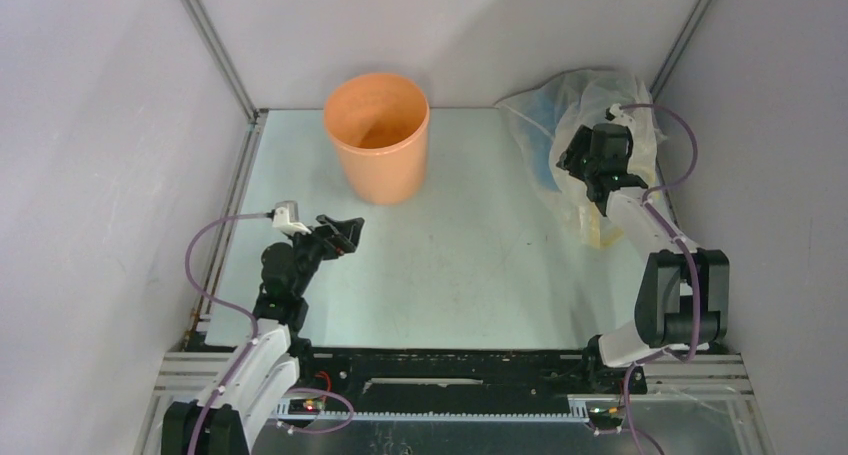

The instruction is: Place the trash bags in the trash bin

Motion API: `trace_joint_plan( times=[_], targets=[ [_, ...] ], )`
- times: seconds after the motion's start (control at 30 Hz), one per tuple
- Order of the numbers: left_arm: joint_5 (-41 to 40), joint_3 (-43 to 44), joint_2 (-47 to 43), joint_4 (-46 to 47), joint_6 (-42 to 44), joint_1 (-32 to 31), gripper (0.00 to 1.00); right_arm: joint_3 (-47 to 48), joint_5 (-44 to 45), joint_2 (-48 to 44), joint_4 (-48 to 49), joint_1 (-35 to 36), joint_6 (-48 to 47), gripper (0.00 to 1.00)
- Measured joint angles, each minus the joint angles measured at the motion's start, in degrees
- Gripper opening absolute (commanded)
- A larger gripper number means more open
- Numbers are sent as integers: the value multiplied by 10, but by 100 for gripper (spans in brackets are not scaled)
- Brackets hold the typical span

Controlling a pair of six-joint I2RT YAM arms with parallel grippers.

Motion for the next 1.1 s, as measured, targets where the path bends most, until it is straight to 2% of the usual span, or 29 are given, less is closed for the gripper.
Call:
trace_joint_plan(
  times=[0.03, 0.07, 0.1, 0.27, 0.43, 0.5, 0.57, 0.6, 0.67, 0.7, 0.73, 0.9, 1.1],
  targets=[
    [0, 0, 1, 0, 0, -1, 99, 0, -2, 5, 0, 0, -2, 29],
    [0, 0, 2, 0, 0, -2, 99, 0, -4, 8, 0, 0, -5, 9],
    [0, 0, 3, 2, 0, -3, 99, 0, -7, 12, 0, 0, -6, 0],
    [10, 1, 14, 9, 5, -13, 98, 9, 2, 16, -6, 33, -13, 0],
    [17, 19, 33, 17, 21, -48, 98, 21, 31, 10, -6, 146, -31, 0],
    [21, 25, 38, 21, 28, -61, 98, 32, 35, 8, -10, 185, -38, 4],
    [23, 30, 44, 24, 36, -74, 98, 50, 31, 8, -12, 214, -45, 13],
    [26, 32, 47, 25, 41, -79, 98, 58, 23, 7, -12, 223, -49, 22],
    [27, 36, 53, 26, 47, -88, 98, 69, 6, 1, -12, 230, -55, 56],
    [28, 37, 55, 26, 50, -91, 98, 71, -2, -5, -14, 230, -60, 66],
    [28, 38, 58, 26, 55, -94, 98, 72, -5, -10, -19, 229, -64, 71],
    [26, 50, 70, 26, 67, -124, 97, 63, -13, -58, -57, 210, -76, 72],
    [-2, 91, 97, 24, 70, -200, 96, -43, -55, -191, -59, 96, -45, 74]
  ],
)
